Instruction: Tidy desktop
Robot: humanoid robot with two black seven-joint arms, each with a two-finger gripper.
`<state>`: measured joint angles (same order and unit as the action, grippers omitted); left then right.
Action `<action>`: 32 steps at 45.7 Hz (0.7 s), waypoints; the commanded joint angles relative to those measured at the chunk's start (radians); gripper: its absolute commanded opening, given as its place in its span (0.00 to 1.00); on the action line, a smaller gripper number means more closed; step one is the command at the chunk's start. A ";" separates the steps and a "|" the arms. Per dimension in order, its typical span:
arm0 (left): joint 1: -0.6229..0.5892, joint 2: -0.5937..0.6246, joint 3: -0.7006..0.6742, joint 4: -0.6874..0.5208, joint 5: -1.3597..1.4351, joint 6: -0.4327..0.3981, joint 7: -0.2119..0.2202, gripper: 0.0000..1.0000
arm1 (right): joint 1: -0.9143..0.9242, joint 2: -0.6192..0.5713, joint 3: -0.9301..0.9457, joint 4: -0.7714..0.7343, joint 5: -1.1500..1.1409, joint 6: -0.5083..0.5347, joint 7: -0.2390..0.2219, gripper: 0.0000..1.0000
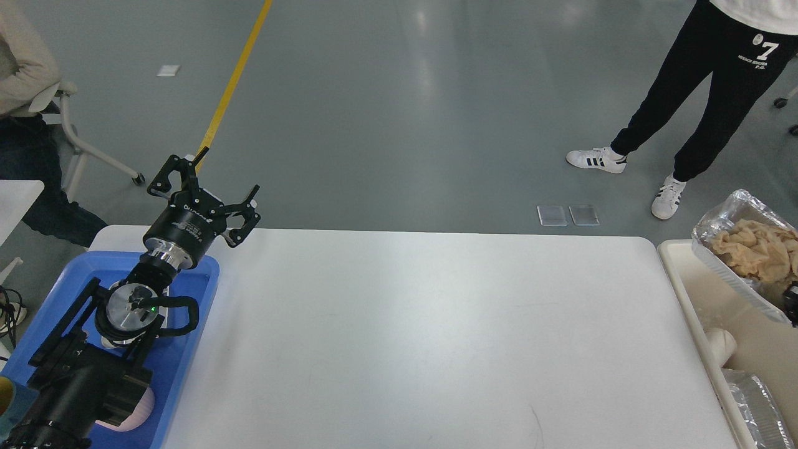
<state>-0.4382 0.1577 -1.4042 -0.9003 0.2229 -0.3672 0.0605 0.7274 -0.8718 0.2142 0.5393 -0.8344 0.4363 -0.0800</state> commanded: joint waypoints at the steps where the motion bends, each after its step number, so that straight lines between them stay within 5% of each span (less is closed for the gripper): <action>1: 0.010 -0.029 -0.056 0.044 -0.010 -0.032 0.002 0.97 | -0.037 0.094 0.004 -0.182 0.070 -0.071 -0.001 0.21; 4: 0.010 -0.035 -0.059 0.063 -0.010 -0.038 0.001 0.97 | -0.046 0.158 0.004 -0.278 0.129 -0.102 -0.001 0.58; 6: 0.010 -0.038 -0.059 0.066 -0.010 -0.038 0.001 0.97 | -0.051 0.191 0.002 -0.337 0.167 -0.099 -0.003 1.00; 21: 0.019 -0.038 -0.047 0.067 -0.008 -0.024 -0.002 0.97 | -0.075 0.313 0.004 -0.504 0.212 -0.146 0.000 1.00; 32: 0.029 -0.038 -0.047 0.067 -0.010 -0.021 0.002 0.97 | 0.101 0.425 0.056 -0.499 0.546 -0.163 0.014 1.00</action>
<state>-0.4107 0.1200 -1.4533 -0.8329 0.2146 -0.3903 0.0570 0.7440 -0.4952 0.2507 0.0376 -0.4513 0.2752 -0.0690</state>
